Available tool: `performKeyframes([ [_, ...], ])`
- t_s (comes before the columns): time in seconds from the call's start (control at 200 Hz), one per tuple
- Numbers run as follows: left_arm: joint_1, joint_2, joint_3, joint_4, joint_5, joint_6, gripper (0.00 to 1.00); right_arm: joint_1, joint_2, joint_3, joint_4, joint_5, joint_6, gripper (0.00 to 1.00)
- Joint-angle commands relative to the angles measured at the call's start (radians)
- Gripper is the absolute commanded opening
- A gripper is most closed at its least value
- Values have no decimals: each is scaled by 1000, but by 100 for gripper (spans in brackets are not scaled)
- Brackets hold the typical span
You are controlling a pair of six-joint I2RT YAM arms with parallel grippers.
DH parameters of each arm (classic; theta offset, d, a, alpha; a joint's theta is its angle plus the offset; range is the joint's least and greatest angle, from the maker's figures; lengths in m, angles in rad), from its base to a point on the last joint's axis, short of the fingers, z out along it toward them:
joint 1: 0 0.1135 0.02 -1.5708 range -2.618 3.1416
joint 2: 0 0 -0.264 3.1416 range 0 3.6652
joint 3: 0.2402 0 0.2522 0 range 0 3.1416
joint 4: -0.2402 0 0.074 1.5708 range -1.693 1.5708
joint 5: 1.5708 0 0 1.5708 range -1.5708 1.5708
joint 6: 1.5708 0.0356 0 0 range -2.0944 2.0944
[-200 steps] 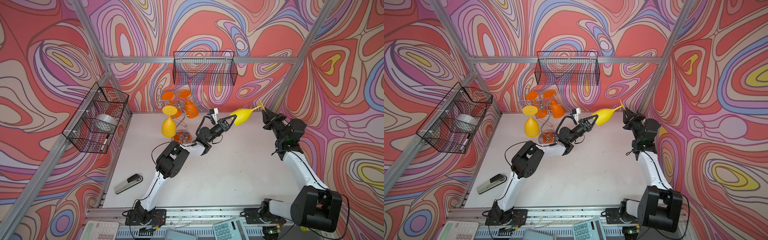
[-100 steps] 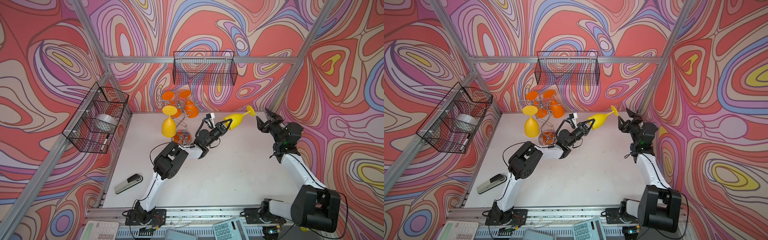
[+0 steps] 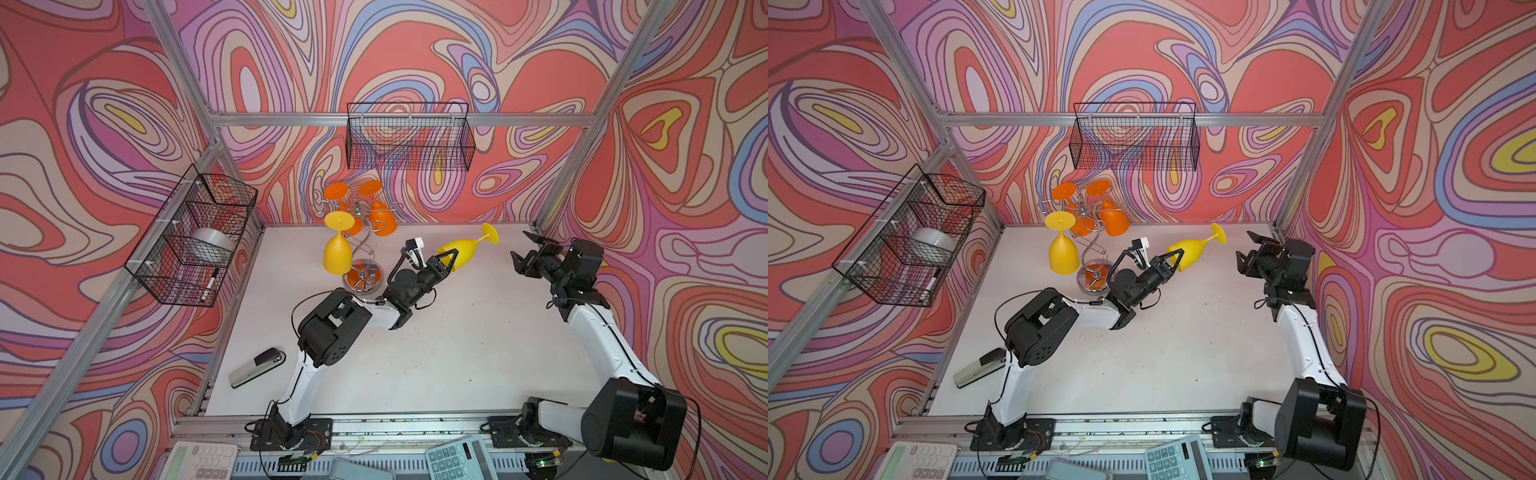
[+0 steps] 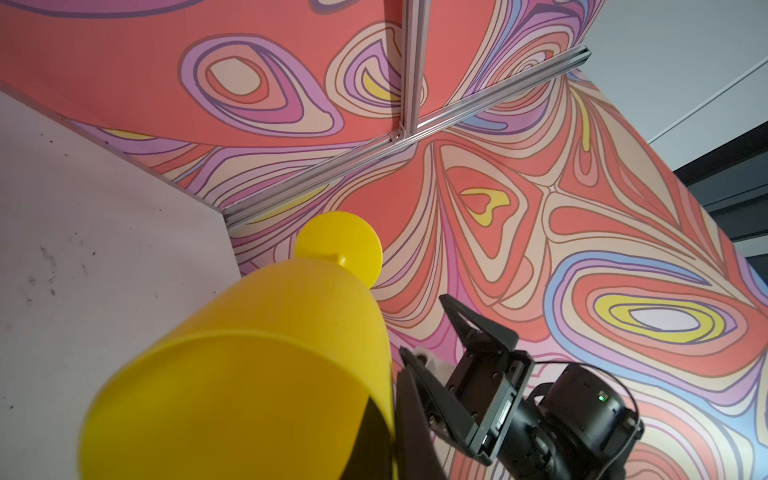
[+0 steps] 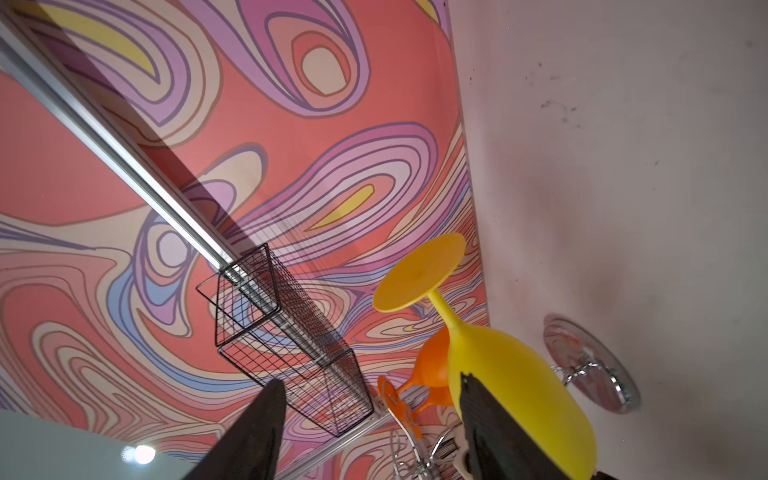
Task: Take the wine glass off the wine glass rack
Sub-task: 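Carry the yellow glass with the left gripper while the right gripper withdraws, then lower the yellow glass with the left gripper onto the table beside the rack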
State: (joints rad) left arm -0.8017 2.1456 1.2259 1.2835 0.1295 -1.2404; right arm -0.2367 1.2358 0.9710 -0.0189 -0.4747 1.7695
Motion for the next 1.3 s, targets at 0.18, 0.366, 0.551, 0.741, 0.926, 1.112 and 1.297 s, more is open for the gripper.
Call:
performKeyframes([
  [0.18, -54, -149, -5, -288, 18, 151, 0, -9, -18, 357, -507, 210, -776, 78],
  [0.366, -78, -228, 93, -680, 51, 282, 0, -10, -23, 428, -604, 246, -1075, 84],
  [0.551, -134, -237, 435, -1325, 9, 548, 0, -9, -36, 445, -682, 319, -1239, 91],
  [0.741, -148, -157, 753, -1789, -45, 688, 0, -10, -53, 433, -733, 416, -1340, 95],
  [0.926, -151, -67, 1017, -2113, -126, 803, 0, -10, -73, 409, -746, 506, -1383, 94],
  [1.112, -163, 61, 1286, -2416, -185, 921, 0, -10, -50, 416, -751, 501, -1395, 94],
  [1.297, -164, 105, 1316, -2545, -255, 976, 0, -10, -44, 388, -729, 492, -1386, 93],
])
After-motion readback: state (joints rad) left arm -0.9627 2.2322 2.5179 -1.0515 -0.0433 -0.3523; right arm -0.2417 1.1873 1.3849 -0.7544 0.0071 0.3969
